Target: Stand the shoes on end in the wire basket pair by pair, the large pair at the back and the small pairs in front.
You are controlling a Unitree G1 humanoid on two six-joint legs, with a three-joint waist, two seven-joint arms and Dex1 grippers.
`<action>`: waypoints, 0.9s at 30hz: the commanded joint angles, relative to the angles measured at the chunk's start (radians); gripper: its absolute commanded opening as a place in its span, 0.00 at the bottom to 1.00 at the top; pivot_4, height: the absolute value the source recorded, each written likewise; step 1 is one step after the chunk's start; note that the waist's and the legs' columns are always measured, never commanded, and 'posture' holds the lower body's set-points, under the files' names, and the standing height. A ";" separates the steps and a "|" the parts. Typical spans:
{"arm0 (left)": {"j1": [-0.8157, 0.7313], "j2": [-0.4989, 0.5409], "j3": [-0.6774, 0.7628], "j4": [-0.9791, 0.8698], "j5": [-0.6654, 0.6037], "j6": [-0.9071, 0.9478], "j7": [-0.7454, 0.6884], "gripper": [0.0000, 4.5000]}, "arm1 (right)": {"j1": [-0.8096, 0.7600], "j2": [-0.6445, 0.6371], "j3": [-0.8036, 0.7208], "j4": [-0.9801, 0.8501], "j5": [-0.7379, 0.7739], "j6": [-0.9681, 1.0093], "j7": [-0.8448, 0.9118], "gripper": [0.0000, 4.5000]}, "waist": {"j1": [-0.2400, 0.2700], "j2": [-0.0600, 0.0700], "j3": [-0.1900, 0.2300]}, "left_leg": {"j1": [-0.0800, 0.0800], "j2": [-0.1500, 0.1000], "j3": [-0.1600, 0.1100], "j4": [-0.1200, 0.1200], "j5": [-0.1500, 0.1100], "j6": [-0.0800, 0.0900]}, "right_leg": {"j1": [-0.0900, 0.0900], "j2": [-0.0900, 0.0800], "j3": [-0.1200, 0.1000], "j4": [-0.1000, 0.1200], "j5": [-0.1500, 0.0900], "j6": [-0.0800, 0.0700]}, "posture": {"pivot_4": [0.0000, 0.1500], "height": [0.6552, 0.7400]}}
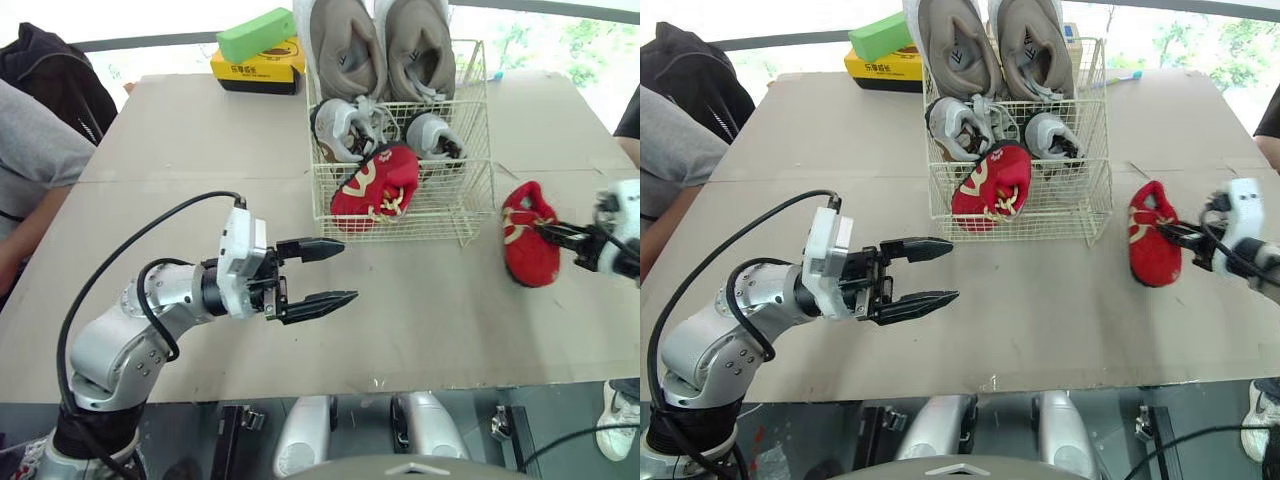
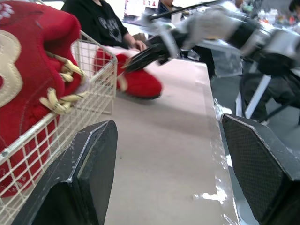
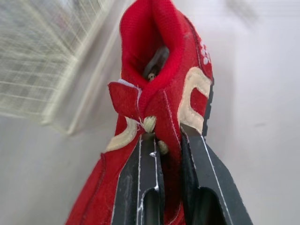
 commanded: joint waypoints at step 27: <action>0.010 -0.044 0.105 -0.224 -0.300 0.102 0.362 0.85 | 0.078 0.604 0.531 0.308 -0.506 -1.359 -0.229 0.01 | -0.034 -0.005 -0.003 | 0.012 0.000 0.001 -0.003 0.001 -0.002 | 0.007 -0.002 0.002 0.002 0.000 -0.001 | 1.00 1.00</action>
